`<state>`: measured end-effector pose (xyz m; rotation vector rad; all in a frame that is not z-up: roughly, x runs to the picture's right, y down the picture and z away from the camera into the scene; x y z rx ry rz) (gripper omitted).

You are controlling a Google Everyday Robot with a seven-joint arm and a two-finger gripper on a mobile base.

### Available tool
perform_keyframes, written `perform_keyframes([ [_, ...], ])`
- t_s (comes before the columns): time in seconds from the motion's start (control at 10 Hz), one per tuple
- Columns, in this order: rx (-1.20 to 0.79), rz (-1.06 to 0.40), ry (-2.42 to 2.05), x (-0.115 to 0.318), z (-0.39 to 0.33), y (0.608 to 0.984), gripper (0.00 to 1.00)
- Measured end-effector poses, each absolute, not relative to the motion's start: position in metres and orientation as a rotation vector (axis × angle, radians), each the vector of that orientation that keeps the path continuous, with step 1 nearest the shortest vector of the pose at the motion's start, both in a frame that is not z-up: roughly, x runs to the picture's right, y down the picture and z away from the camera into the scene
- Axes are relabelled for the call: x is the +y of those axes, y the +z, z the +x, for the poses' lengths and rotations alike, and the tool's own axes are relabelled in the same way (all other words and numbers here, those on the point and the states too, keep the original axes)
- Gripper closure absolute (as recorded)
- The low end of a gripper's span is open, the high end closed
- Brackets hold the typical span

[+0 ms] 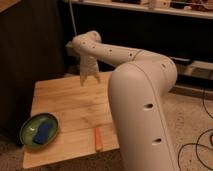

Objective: Move the arm in a circular motion

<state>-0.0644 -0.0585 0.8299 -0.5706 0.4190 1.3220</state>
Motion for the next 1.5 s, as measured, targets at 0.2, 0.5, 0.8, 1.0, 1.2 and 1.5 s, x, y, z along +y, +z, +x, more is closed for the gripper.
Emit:
perform_keyframes([
  [0.2,0.47,-0.518,1.386,-0.075,-0.007,0.84,0.35],
  [0.5,0.532,-0.458,1.461,-0.077,0.071,0.825,0.35],
  [0.8,0.555,-0.441,1.556,-0.052,0.133,0.778,0.35],
  [1.0,0.553,-0.475,1.59,-0.023,0.14,0.742,0.35],
  [1.2,0.554,-0.536,1.582,0.015,0.122,0.708,0.35],
  [1.5,0.527,-0.658,1.502,0.057,0.068,0.686,0.35],
])
